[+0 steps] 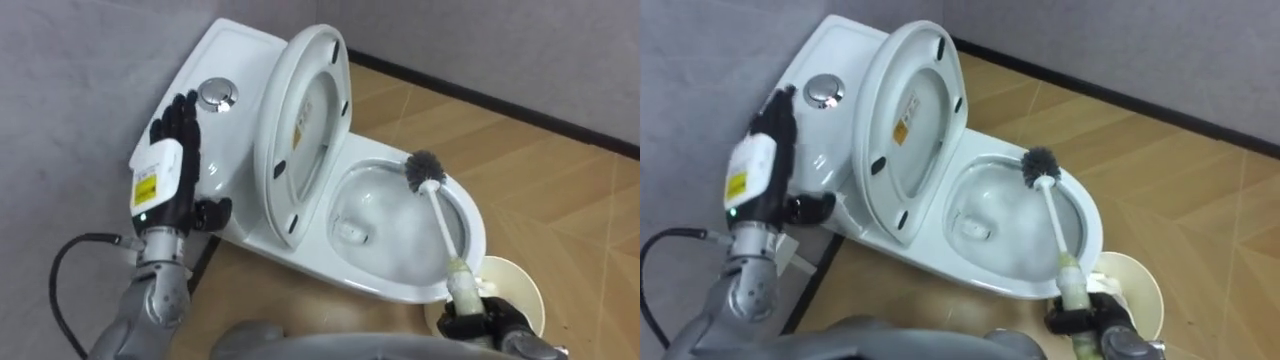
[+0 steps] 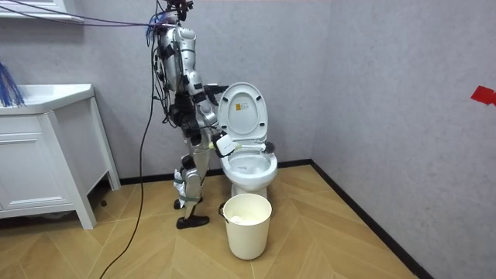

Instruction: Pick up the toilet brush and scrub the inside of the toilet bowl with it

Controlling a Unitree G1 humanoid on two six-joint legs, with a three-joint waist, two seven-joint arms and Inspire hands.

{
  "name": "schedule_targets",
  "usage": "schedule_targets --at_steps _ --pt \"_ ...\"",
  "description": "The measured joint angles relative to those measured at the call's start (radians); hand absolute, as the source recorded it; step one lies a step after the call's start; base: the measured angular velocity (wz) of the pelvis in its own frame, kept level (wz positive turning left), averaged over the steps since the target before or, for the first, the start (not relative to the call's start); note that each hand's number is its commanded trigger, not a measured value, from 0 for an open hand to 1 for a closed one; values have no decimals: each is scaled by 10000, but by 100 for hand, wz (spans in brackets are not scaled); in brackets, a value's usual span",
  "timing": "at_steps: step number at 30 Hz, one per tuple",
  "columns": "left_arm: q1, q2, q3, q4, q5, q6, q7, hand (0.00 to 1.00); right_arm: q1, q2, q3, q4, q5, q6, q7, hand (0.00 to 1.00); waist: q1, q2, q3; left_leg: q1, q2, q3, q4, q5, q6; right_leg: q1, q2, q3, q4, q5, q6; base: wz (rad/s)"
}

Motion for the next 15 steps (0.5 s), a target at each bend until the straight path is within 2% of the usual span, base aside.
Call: schedule_targets --at_steps 2,5,7,9,15 --pt "23 54 -69 185 22 42 -139 0 -55 -41 -6 1 -145 -16 59 100 -168 -34 -29 5 10 11 -4 0 0 2 -13 4 -7 0 1 0" --pt "4 107 -85 345 210 57 -300 0 -147 -112 -183 2 -512 -9 154 100 -193 45 -69 11 -3 9 -2 1 2 6 -35 -6 -6 -1 3 0" --pt "-38 243 -169 490 390 93 -411 0 -195 -153 -185 3 -616 40 243 100 -220 94 -95 23 -5 10 1 5 10 2 -39 -16 10 -1 4 0" --pt "-80 482 -234 528 574 210 -646 0 -209 -250 -185 1 -788 56 282 100 -287 162 -98 54 -5 5 -3 6 11 -19 -31 -17 17 -1 3 0" --pt "-81 533 -246 683 793 586 -1079 0 -209 -707 -475 8 -1003 387 550 100 -495 267 -83 243 -27 85 -225 86 19 -14 -56 78 51 -3 3 -4"
